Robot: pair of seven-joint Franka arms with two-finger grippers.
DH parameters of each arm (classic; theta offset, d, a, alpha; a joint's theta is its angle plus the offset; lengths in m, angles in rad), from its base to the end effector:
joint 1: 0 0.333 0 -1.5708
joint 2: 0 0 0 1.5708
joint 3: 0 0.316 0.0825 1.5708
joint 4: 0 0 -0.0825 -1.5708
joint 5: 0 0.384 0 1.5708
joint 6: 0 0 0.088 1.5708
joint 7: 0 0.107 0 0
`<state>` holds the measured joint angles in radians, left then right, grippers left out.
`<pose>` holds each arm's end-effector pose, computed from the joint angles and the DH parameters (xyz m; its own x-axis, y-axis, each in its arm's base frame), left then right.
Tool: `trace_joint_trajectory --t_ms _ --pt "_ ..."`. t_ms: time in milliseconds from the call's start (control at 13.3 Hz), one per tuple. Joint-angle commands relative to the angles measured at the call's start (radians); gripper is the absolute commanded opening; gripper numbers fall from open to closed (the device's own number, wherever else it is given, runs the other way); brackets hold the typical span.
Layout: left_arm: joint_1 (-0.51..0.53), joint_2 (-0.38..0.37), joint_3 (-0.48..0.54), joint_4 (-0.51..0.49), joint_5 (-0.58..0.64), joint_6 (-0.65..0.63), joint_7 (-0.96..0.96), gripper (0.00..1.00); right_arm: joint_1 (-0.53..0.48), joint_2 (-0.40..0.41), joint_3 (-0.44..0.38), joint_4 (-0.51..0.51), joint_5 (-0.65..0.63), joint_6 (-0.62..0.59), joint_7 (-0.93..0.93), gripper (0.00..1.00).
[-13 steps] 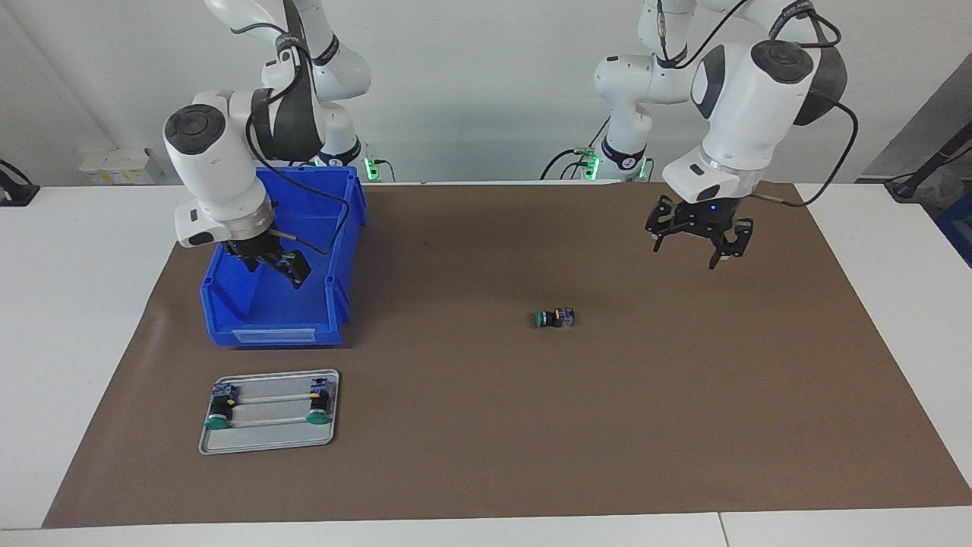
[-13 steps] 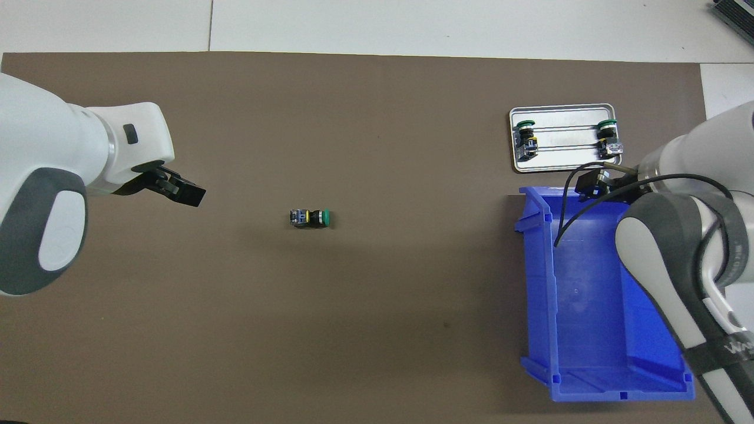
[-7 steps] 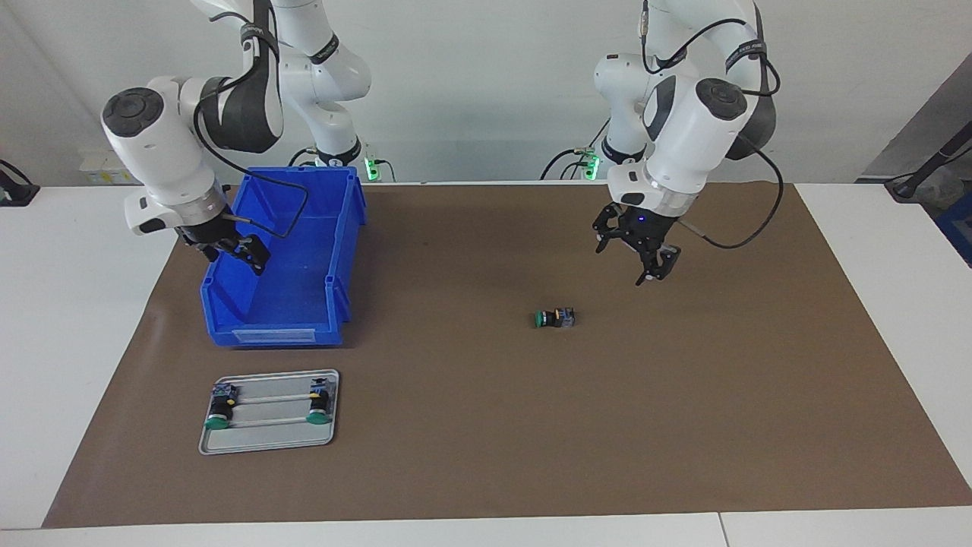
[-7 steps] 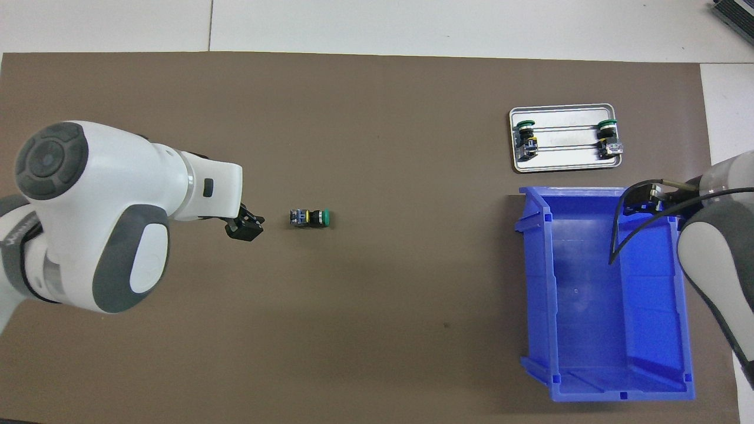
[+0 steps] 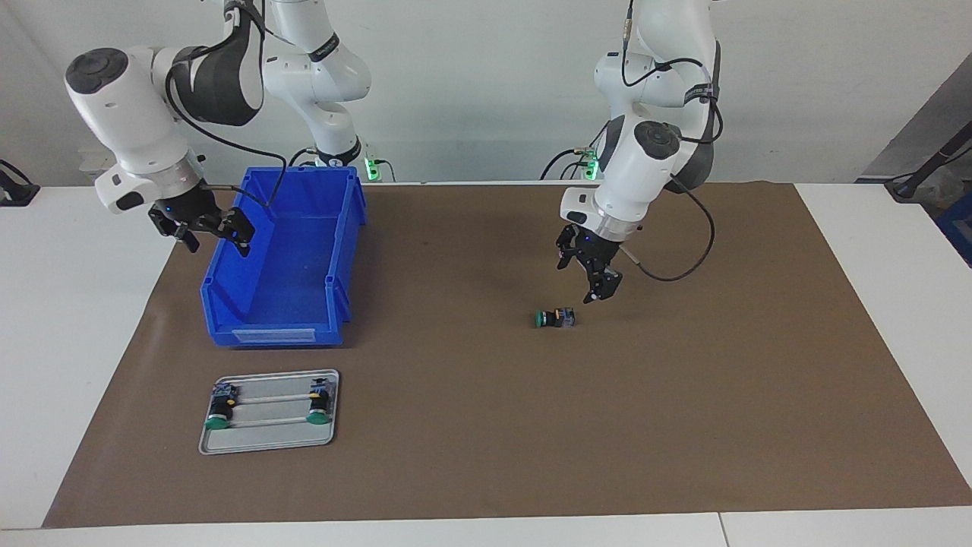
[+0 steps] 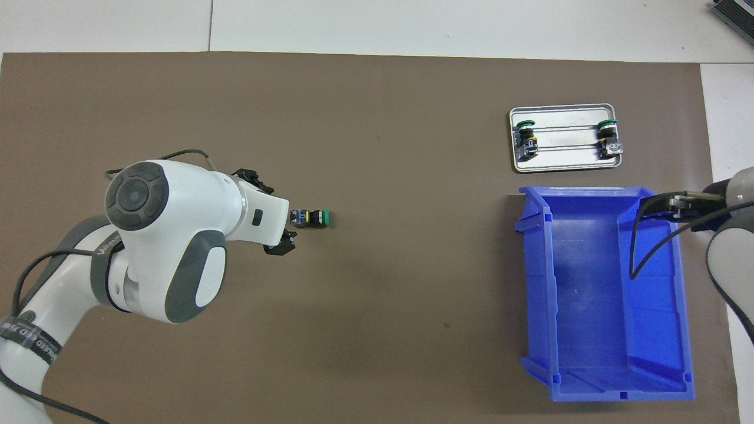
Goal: Place and press button with both arms
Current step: 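Withdraw the right gripper to rest while the left gripper reaches the module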
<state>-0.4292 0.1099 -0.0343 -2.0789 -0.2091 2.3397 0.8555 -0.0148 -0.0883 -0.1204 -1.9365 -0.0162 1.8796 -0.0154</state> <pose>0.5181 -0.2622 0.3906 0.3688 -0.9029 0.2207 -0.9265 -0.3761 0.0096 0.5324 -0.0754 0.5247 0.9930 -0.1144 0.0307 -0.1146 -0.9934 0.0055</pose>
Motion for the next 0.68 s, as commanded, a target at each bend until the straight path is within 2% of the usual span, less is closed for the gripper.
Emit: trace_joint_trajectory --t_ms 0,225,375,601 --pt "-0.052 0.075 0.017 -0.001 -0.015 0.090 0.023 0.97 -0.004 0.010 0.013 0.102 0.002 -0.101 -0.031 0.99" --pt "-0.069 0.135 0.021 0.051 -0.009 0.079 0.019 0.97 0.031 0.061 0.013 0.255 -0.054 -0.209 -0.034 0.99" --pt "-0.082 0.145 0.024 0.063 0.000 0.078 0.017 0.97 0.052 0.079 0.013 0.342 -0.053 -0.267 -0.038 0.99" --pt "-0.082 0.168 0.024 0.076 0.037 0.078 0.016 0.98 0.052 0.085 0.028 0.419 -0.045 -0.328 -0.029 0.99"
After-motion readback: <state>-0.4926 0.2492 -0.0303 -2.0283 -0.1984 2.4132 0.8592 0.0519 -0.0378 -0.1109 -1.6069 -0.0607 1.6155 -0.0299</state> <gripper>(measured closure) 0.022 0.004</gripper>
